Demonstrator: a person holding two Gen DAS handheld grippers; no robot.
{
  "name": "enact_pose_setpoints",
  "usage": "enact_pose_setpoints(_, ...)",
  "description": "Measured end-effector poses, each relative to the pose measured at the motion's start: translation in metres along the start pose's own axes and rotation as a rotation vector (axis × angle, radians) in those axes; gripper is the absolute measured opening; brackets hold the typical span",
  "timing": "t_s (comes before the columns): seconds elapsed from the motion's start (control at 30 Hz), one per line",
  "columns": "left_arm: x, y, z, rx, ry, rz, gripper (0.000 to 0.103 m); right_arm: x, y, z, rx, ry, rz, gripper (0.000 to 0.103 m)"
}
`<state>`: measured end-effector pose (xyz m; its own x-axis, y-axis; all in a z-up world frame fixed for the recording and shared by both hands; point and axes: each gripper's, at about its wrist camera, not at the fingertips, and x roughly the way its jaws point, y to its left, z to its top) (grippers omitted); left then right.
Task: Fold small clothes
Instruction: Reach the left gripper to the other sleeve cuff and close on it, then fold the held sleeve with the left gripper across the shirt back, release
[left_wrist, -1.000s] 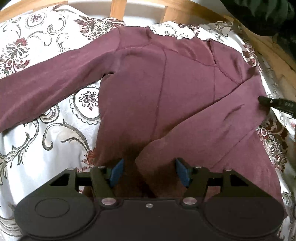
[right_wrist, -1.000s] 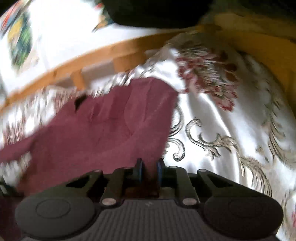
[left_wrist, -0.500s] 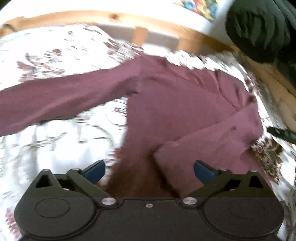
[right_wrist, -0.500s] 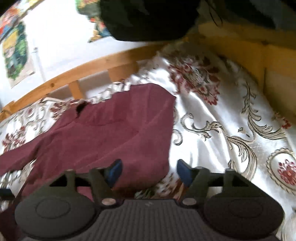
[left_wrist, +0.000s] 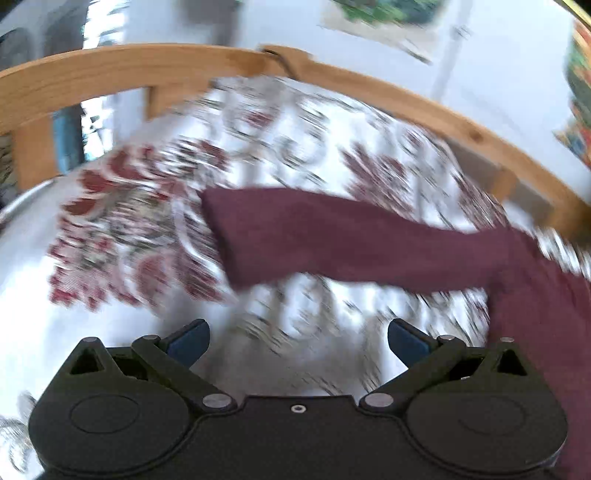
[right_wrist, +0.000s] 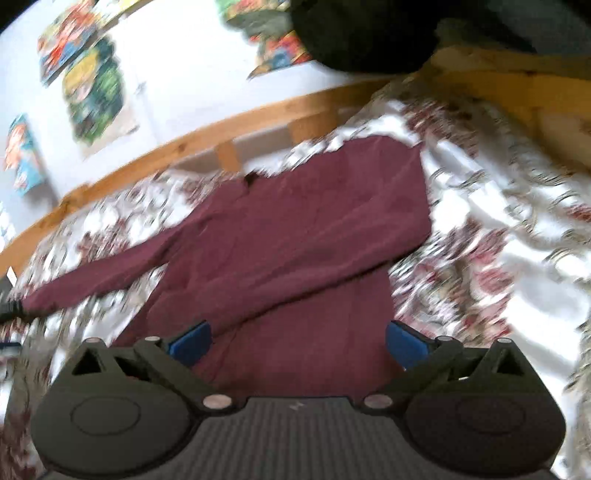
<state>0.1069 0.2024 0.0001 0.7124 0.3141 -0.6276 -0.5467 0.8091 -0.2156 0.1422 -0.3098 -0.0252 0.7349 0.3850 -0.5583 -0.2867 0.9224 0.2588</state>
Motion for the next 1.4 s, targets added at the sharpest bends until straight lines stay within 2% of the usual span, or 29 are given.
enact_pose_setpoints(0.07,0.005,0.009,0.01,-0.047,0.002,-0.001,0.102,0.007,0.005,-0.005,-0.03,0.02,-0.006,0.103)
enact_pose_setpoints(0.2,0.01,0.023,0.03,-0.161,-0.018,-0.059,0.102,0.014,0.003,-0.015,0.002,0.041,0.03,0.103)
enact_pose_setpoints(0.27,0.016,0.023,0.039,-0.175,-0.03,-0.062,0.102,0.019,0.002,-0.019,0.02,0.055,0.034,0.103)
enact_pose_setpoints(0.33,0.024,0.02,0.049,-0.16,-0.045,-0.03,0.091,0.022,-0.001,-0.023,0.024,0.062,0.036,0.103)
enact_pose_setpoints(0.37,0.027,0.017,0.053,-0.149,-0.048,0.011,0.076,0.022,-0.003,-0.025,0.025,0.062,0.038,0.103)
enact_pose_setpoints(0.4,0.03,0.014,0.057,-0.142,-0.046,0.048,0.052,0.023,-0.005,-0.026,0.025,0.061,0.041,0.103)
enact_pose_setpoints(0.43,0.033,0.013,0.06,-0.137,-0.044,0.079,0.035,0.023,-0.006,-0.026,0.028,0.059,0.043,0.103)
enact_pose_setpoints(0.47,0.036,0.011,0.063,-0.132,-0.043,0.111,0.003,0.024,-0.006,-0.026,0.034,0.058,0.045,0.103)
enact_pose_setpoints(0.57,0.031,0.009,0.068,-0.153,-0.096,0.11,0.002,0.025,-0.008,-0.026,0.048,0.055,0.052,0.103)
enact_pose_setpoints(0.67,0.013,-0.006,0.072,-0.11,-0.179,0.088,0.002,0.024,-0.009,-0.026,0.056,0.05,0.059,0.103)
enact_pose_setpoints(0.77,-0.008,-0.033,0.078,-0.035,-0.229,0.004,0.002,0.023,-0.01,-0.025,0.068,0.044,0.063,0.103)
enact_pose_setpoints(0.9,-0.035,-0.087,0.082,0.103,-0.285,-0.149,0.002,0.022,-0.013,-0.023,0.082,0.033,0.065,0.103)
enact_pose_setpoints(1.03,-0.063,-0.151,0.071,0.31,-0.335,-0.242,0.002,0.019,-0.015,-0.021,0.088,0.023,0.058,0.103)
enact_pose_setpoints(1.2,-0.073,-0.211,0.044,0.47,-0.31,-0.396,0.002,0.015,-0.02,-0.019,0.1,-0.001,0.027,0.103)
enact_pose_setpoints(1.4,-0.071,-0.262,-0.003,0.593,-0.213,-0.567,0.002,0.01,-0.031,-0.016,0.124,-0.041,-0.059,0.103)
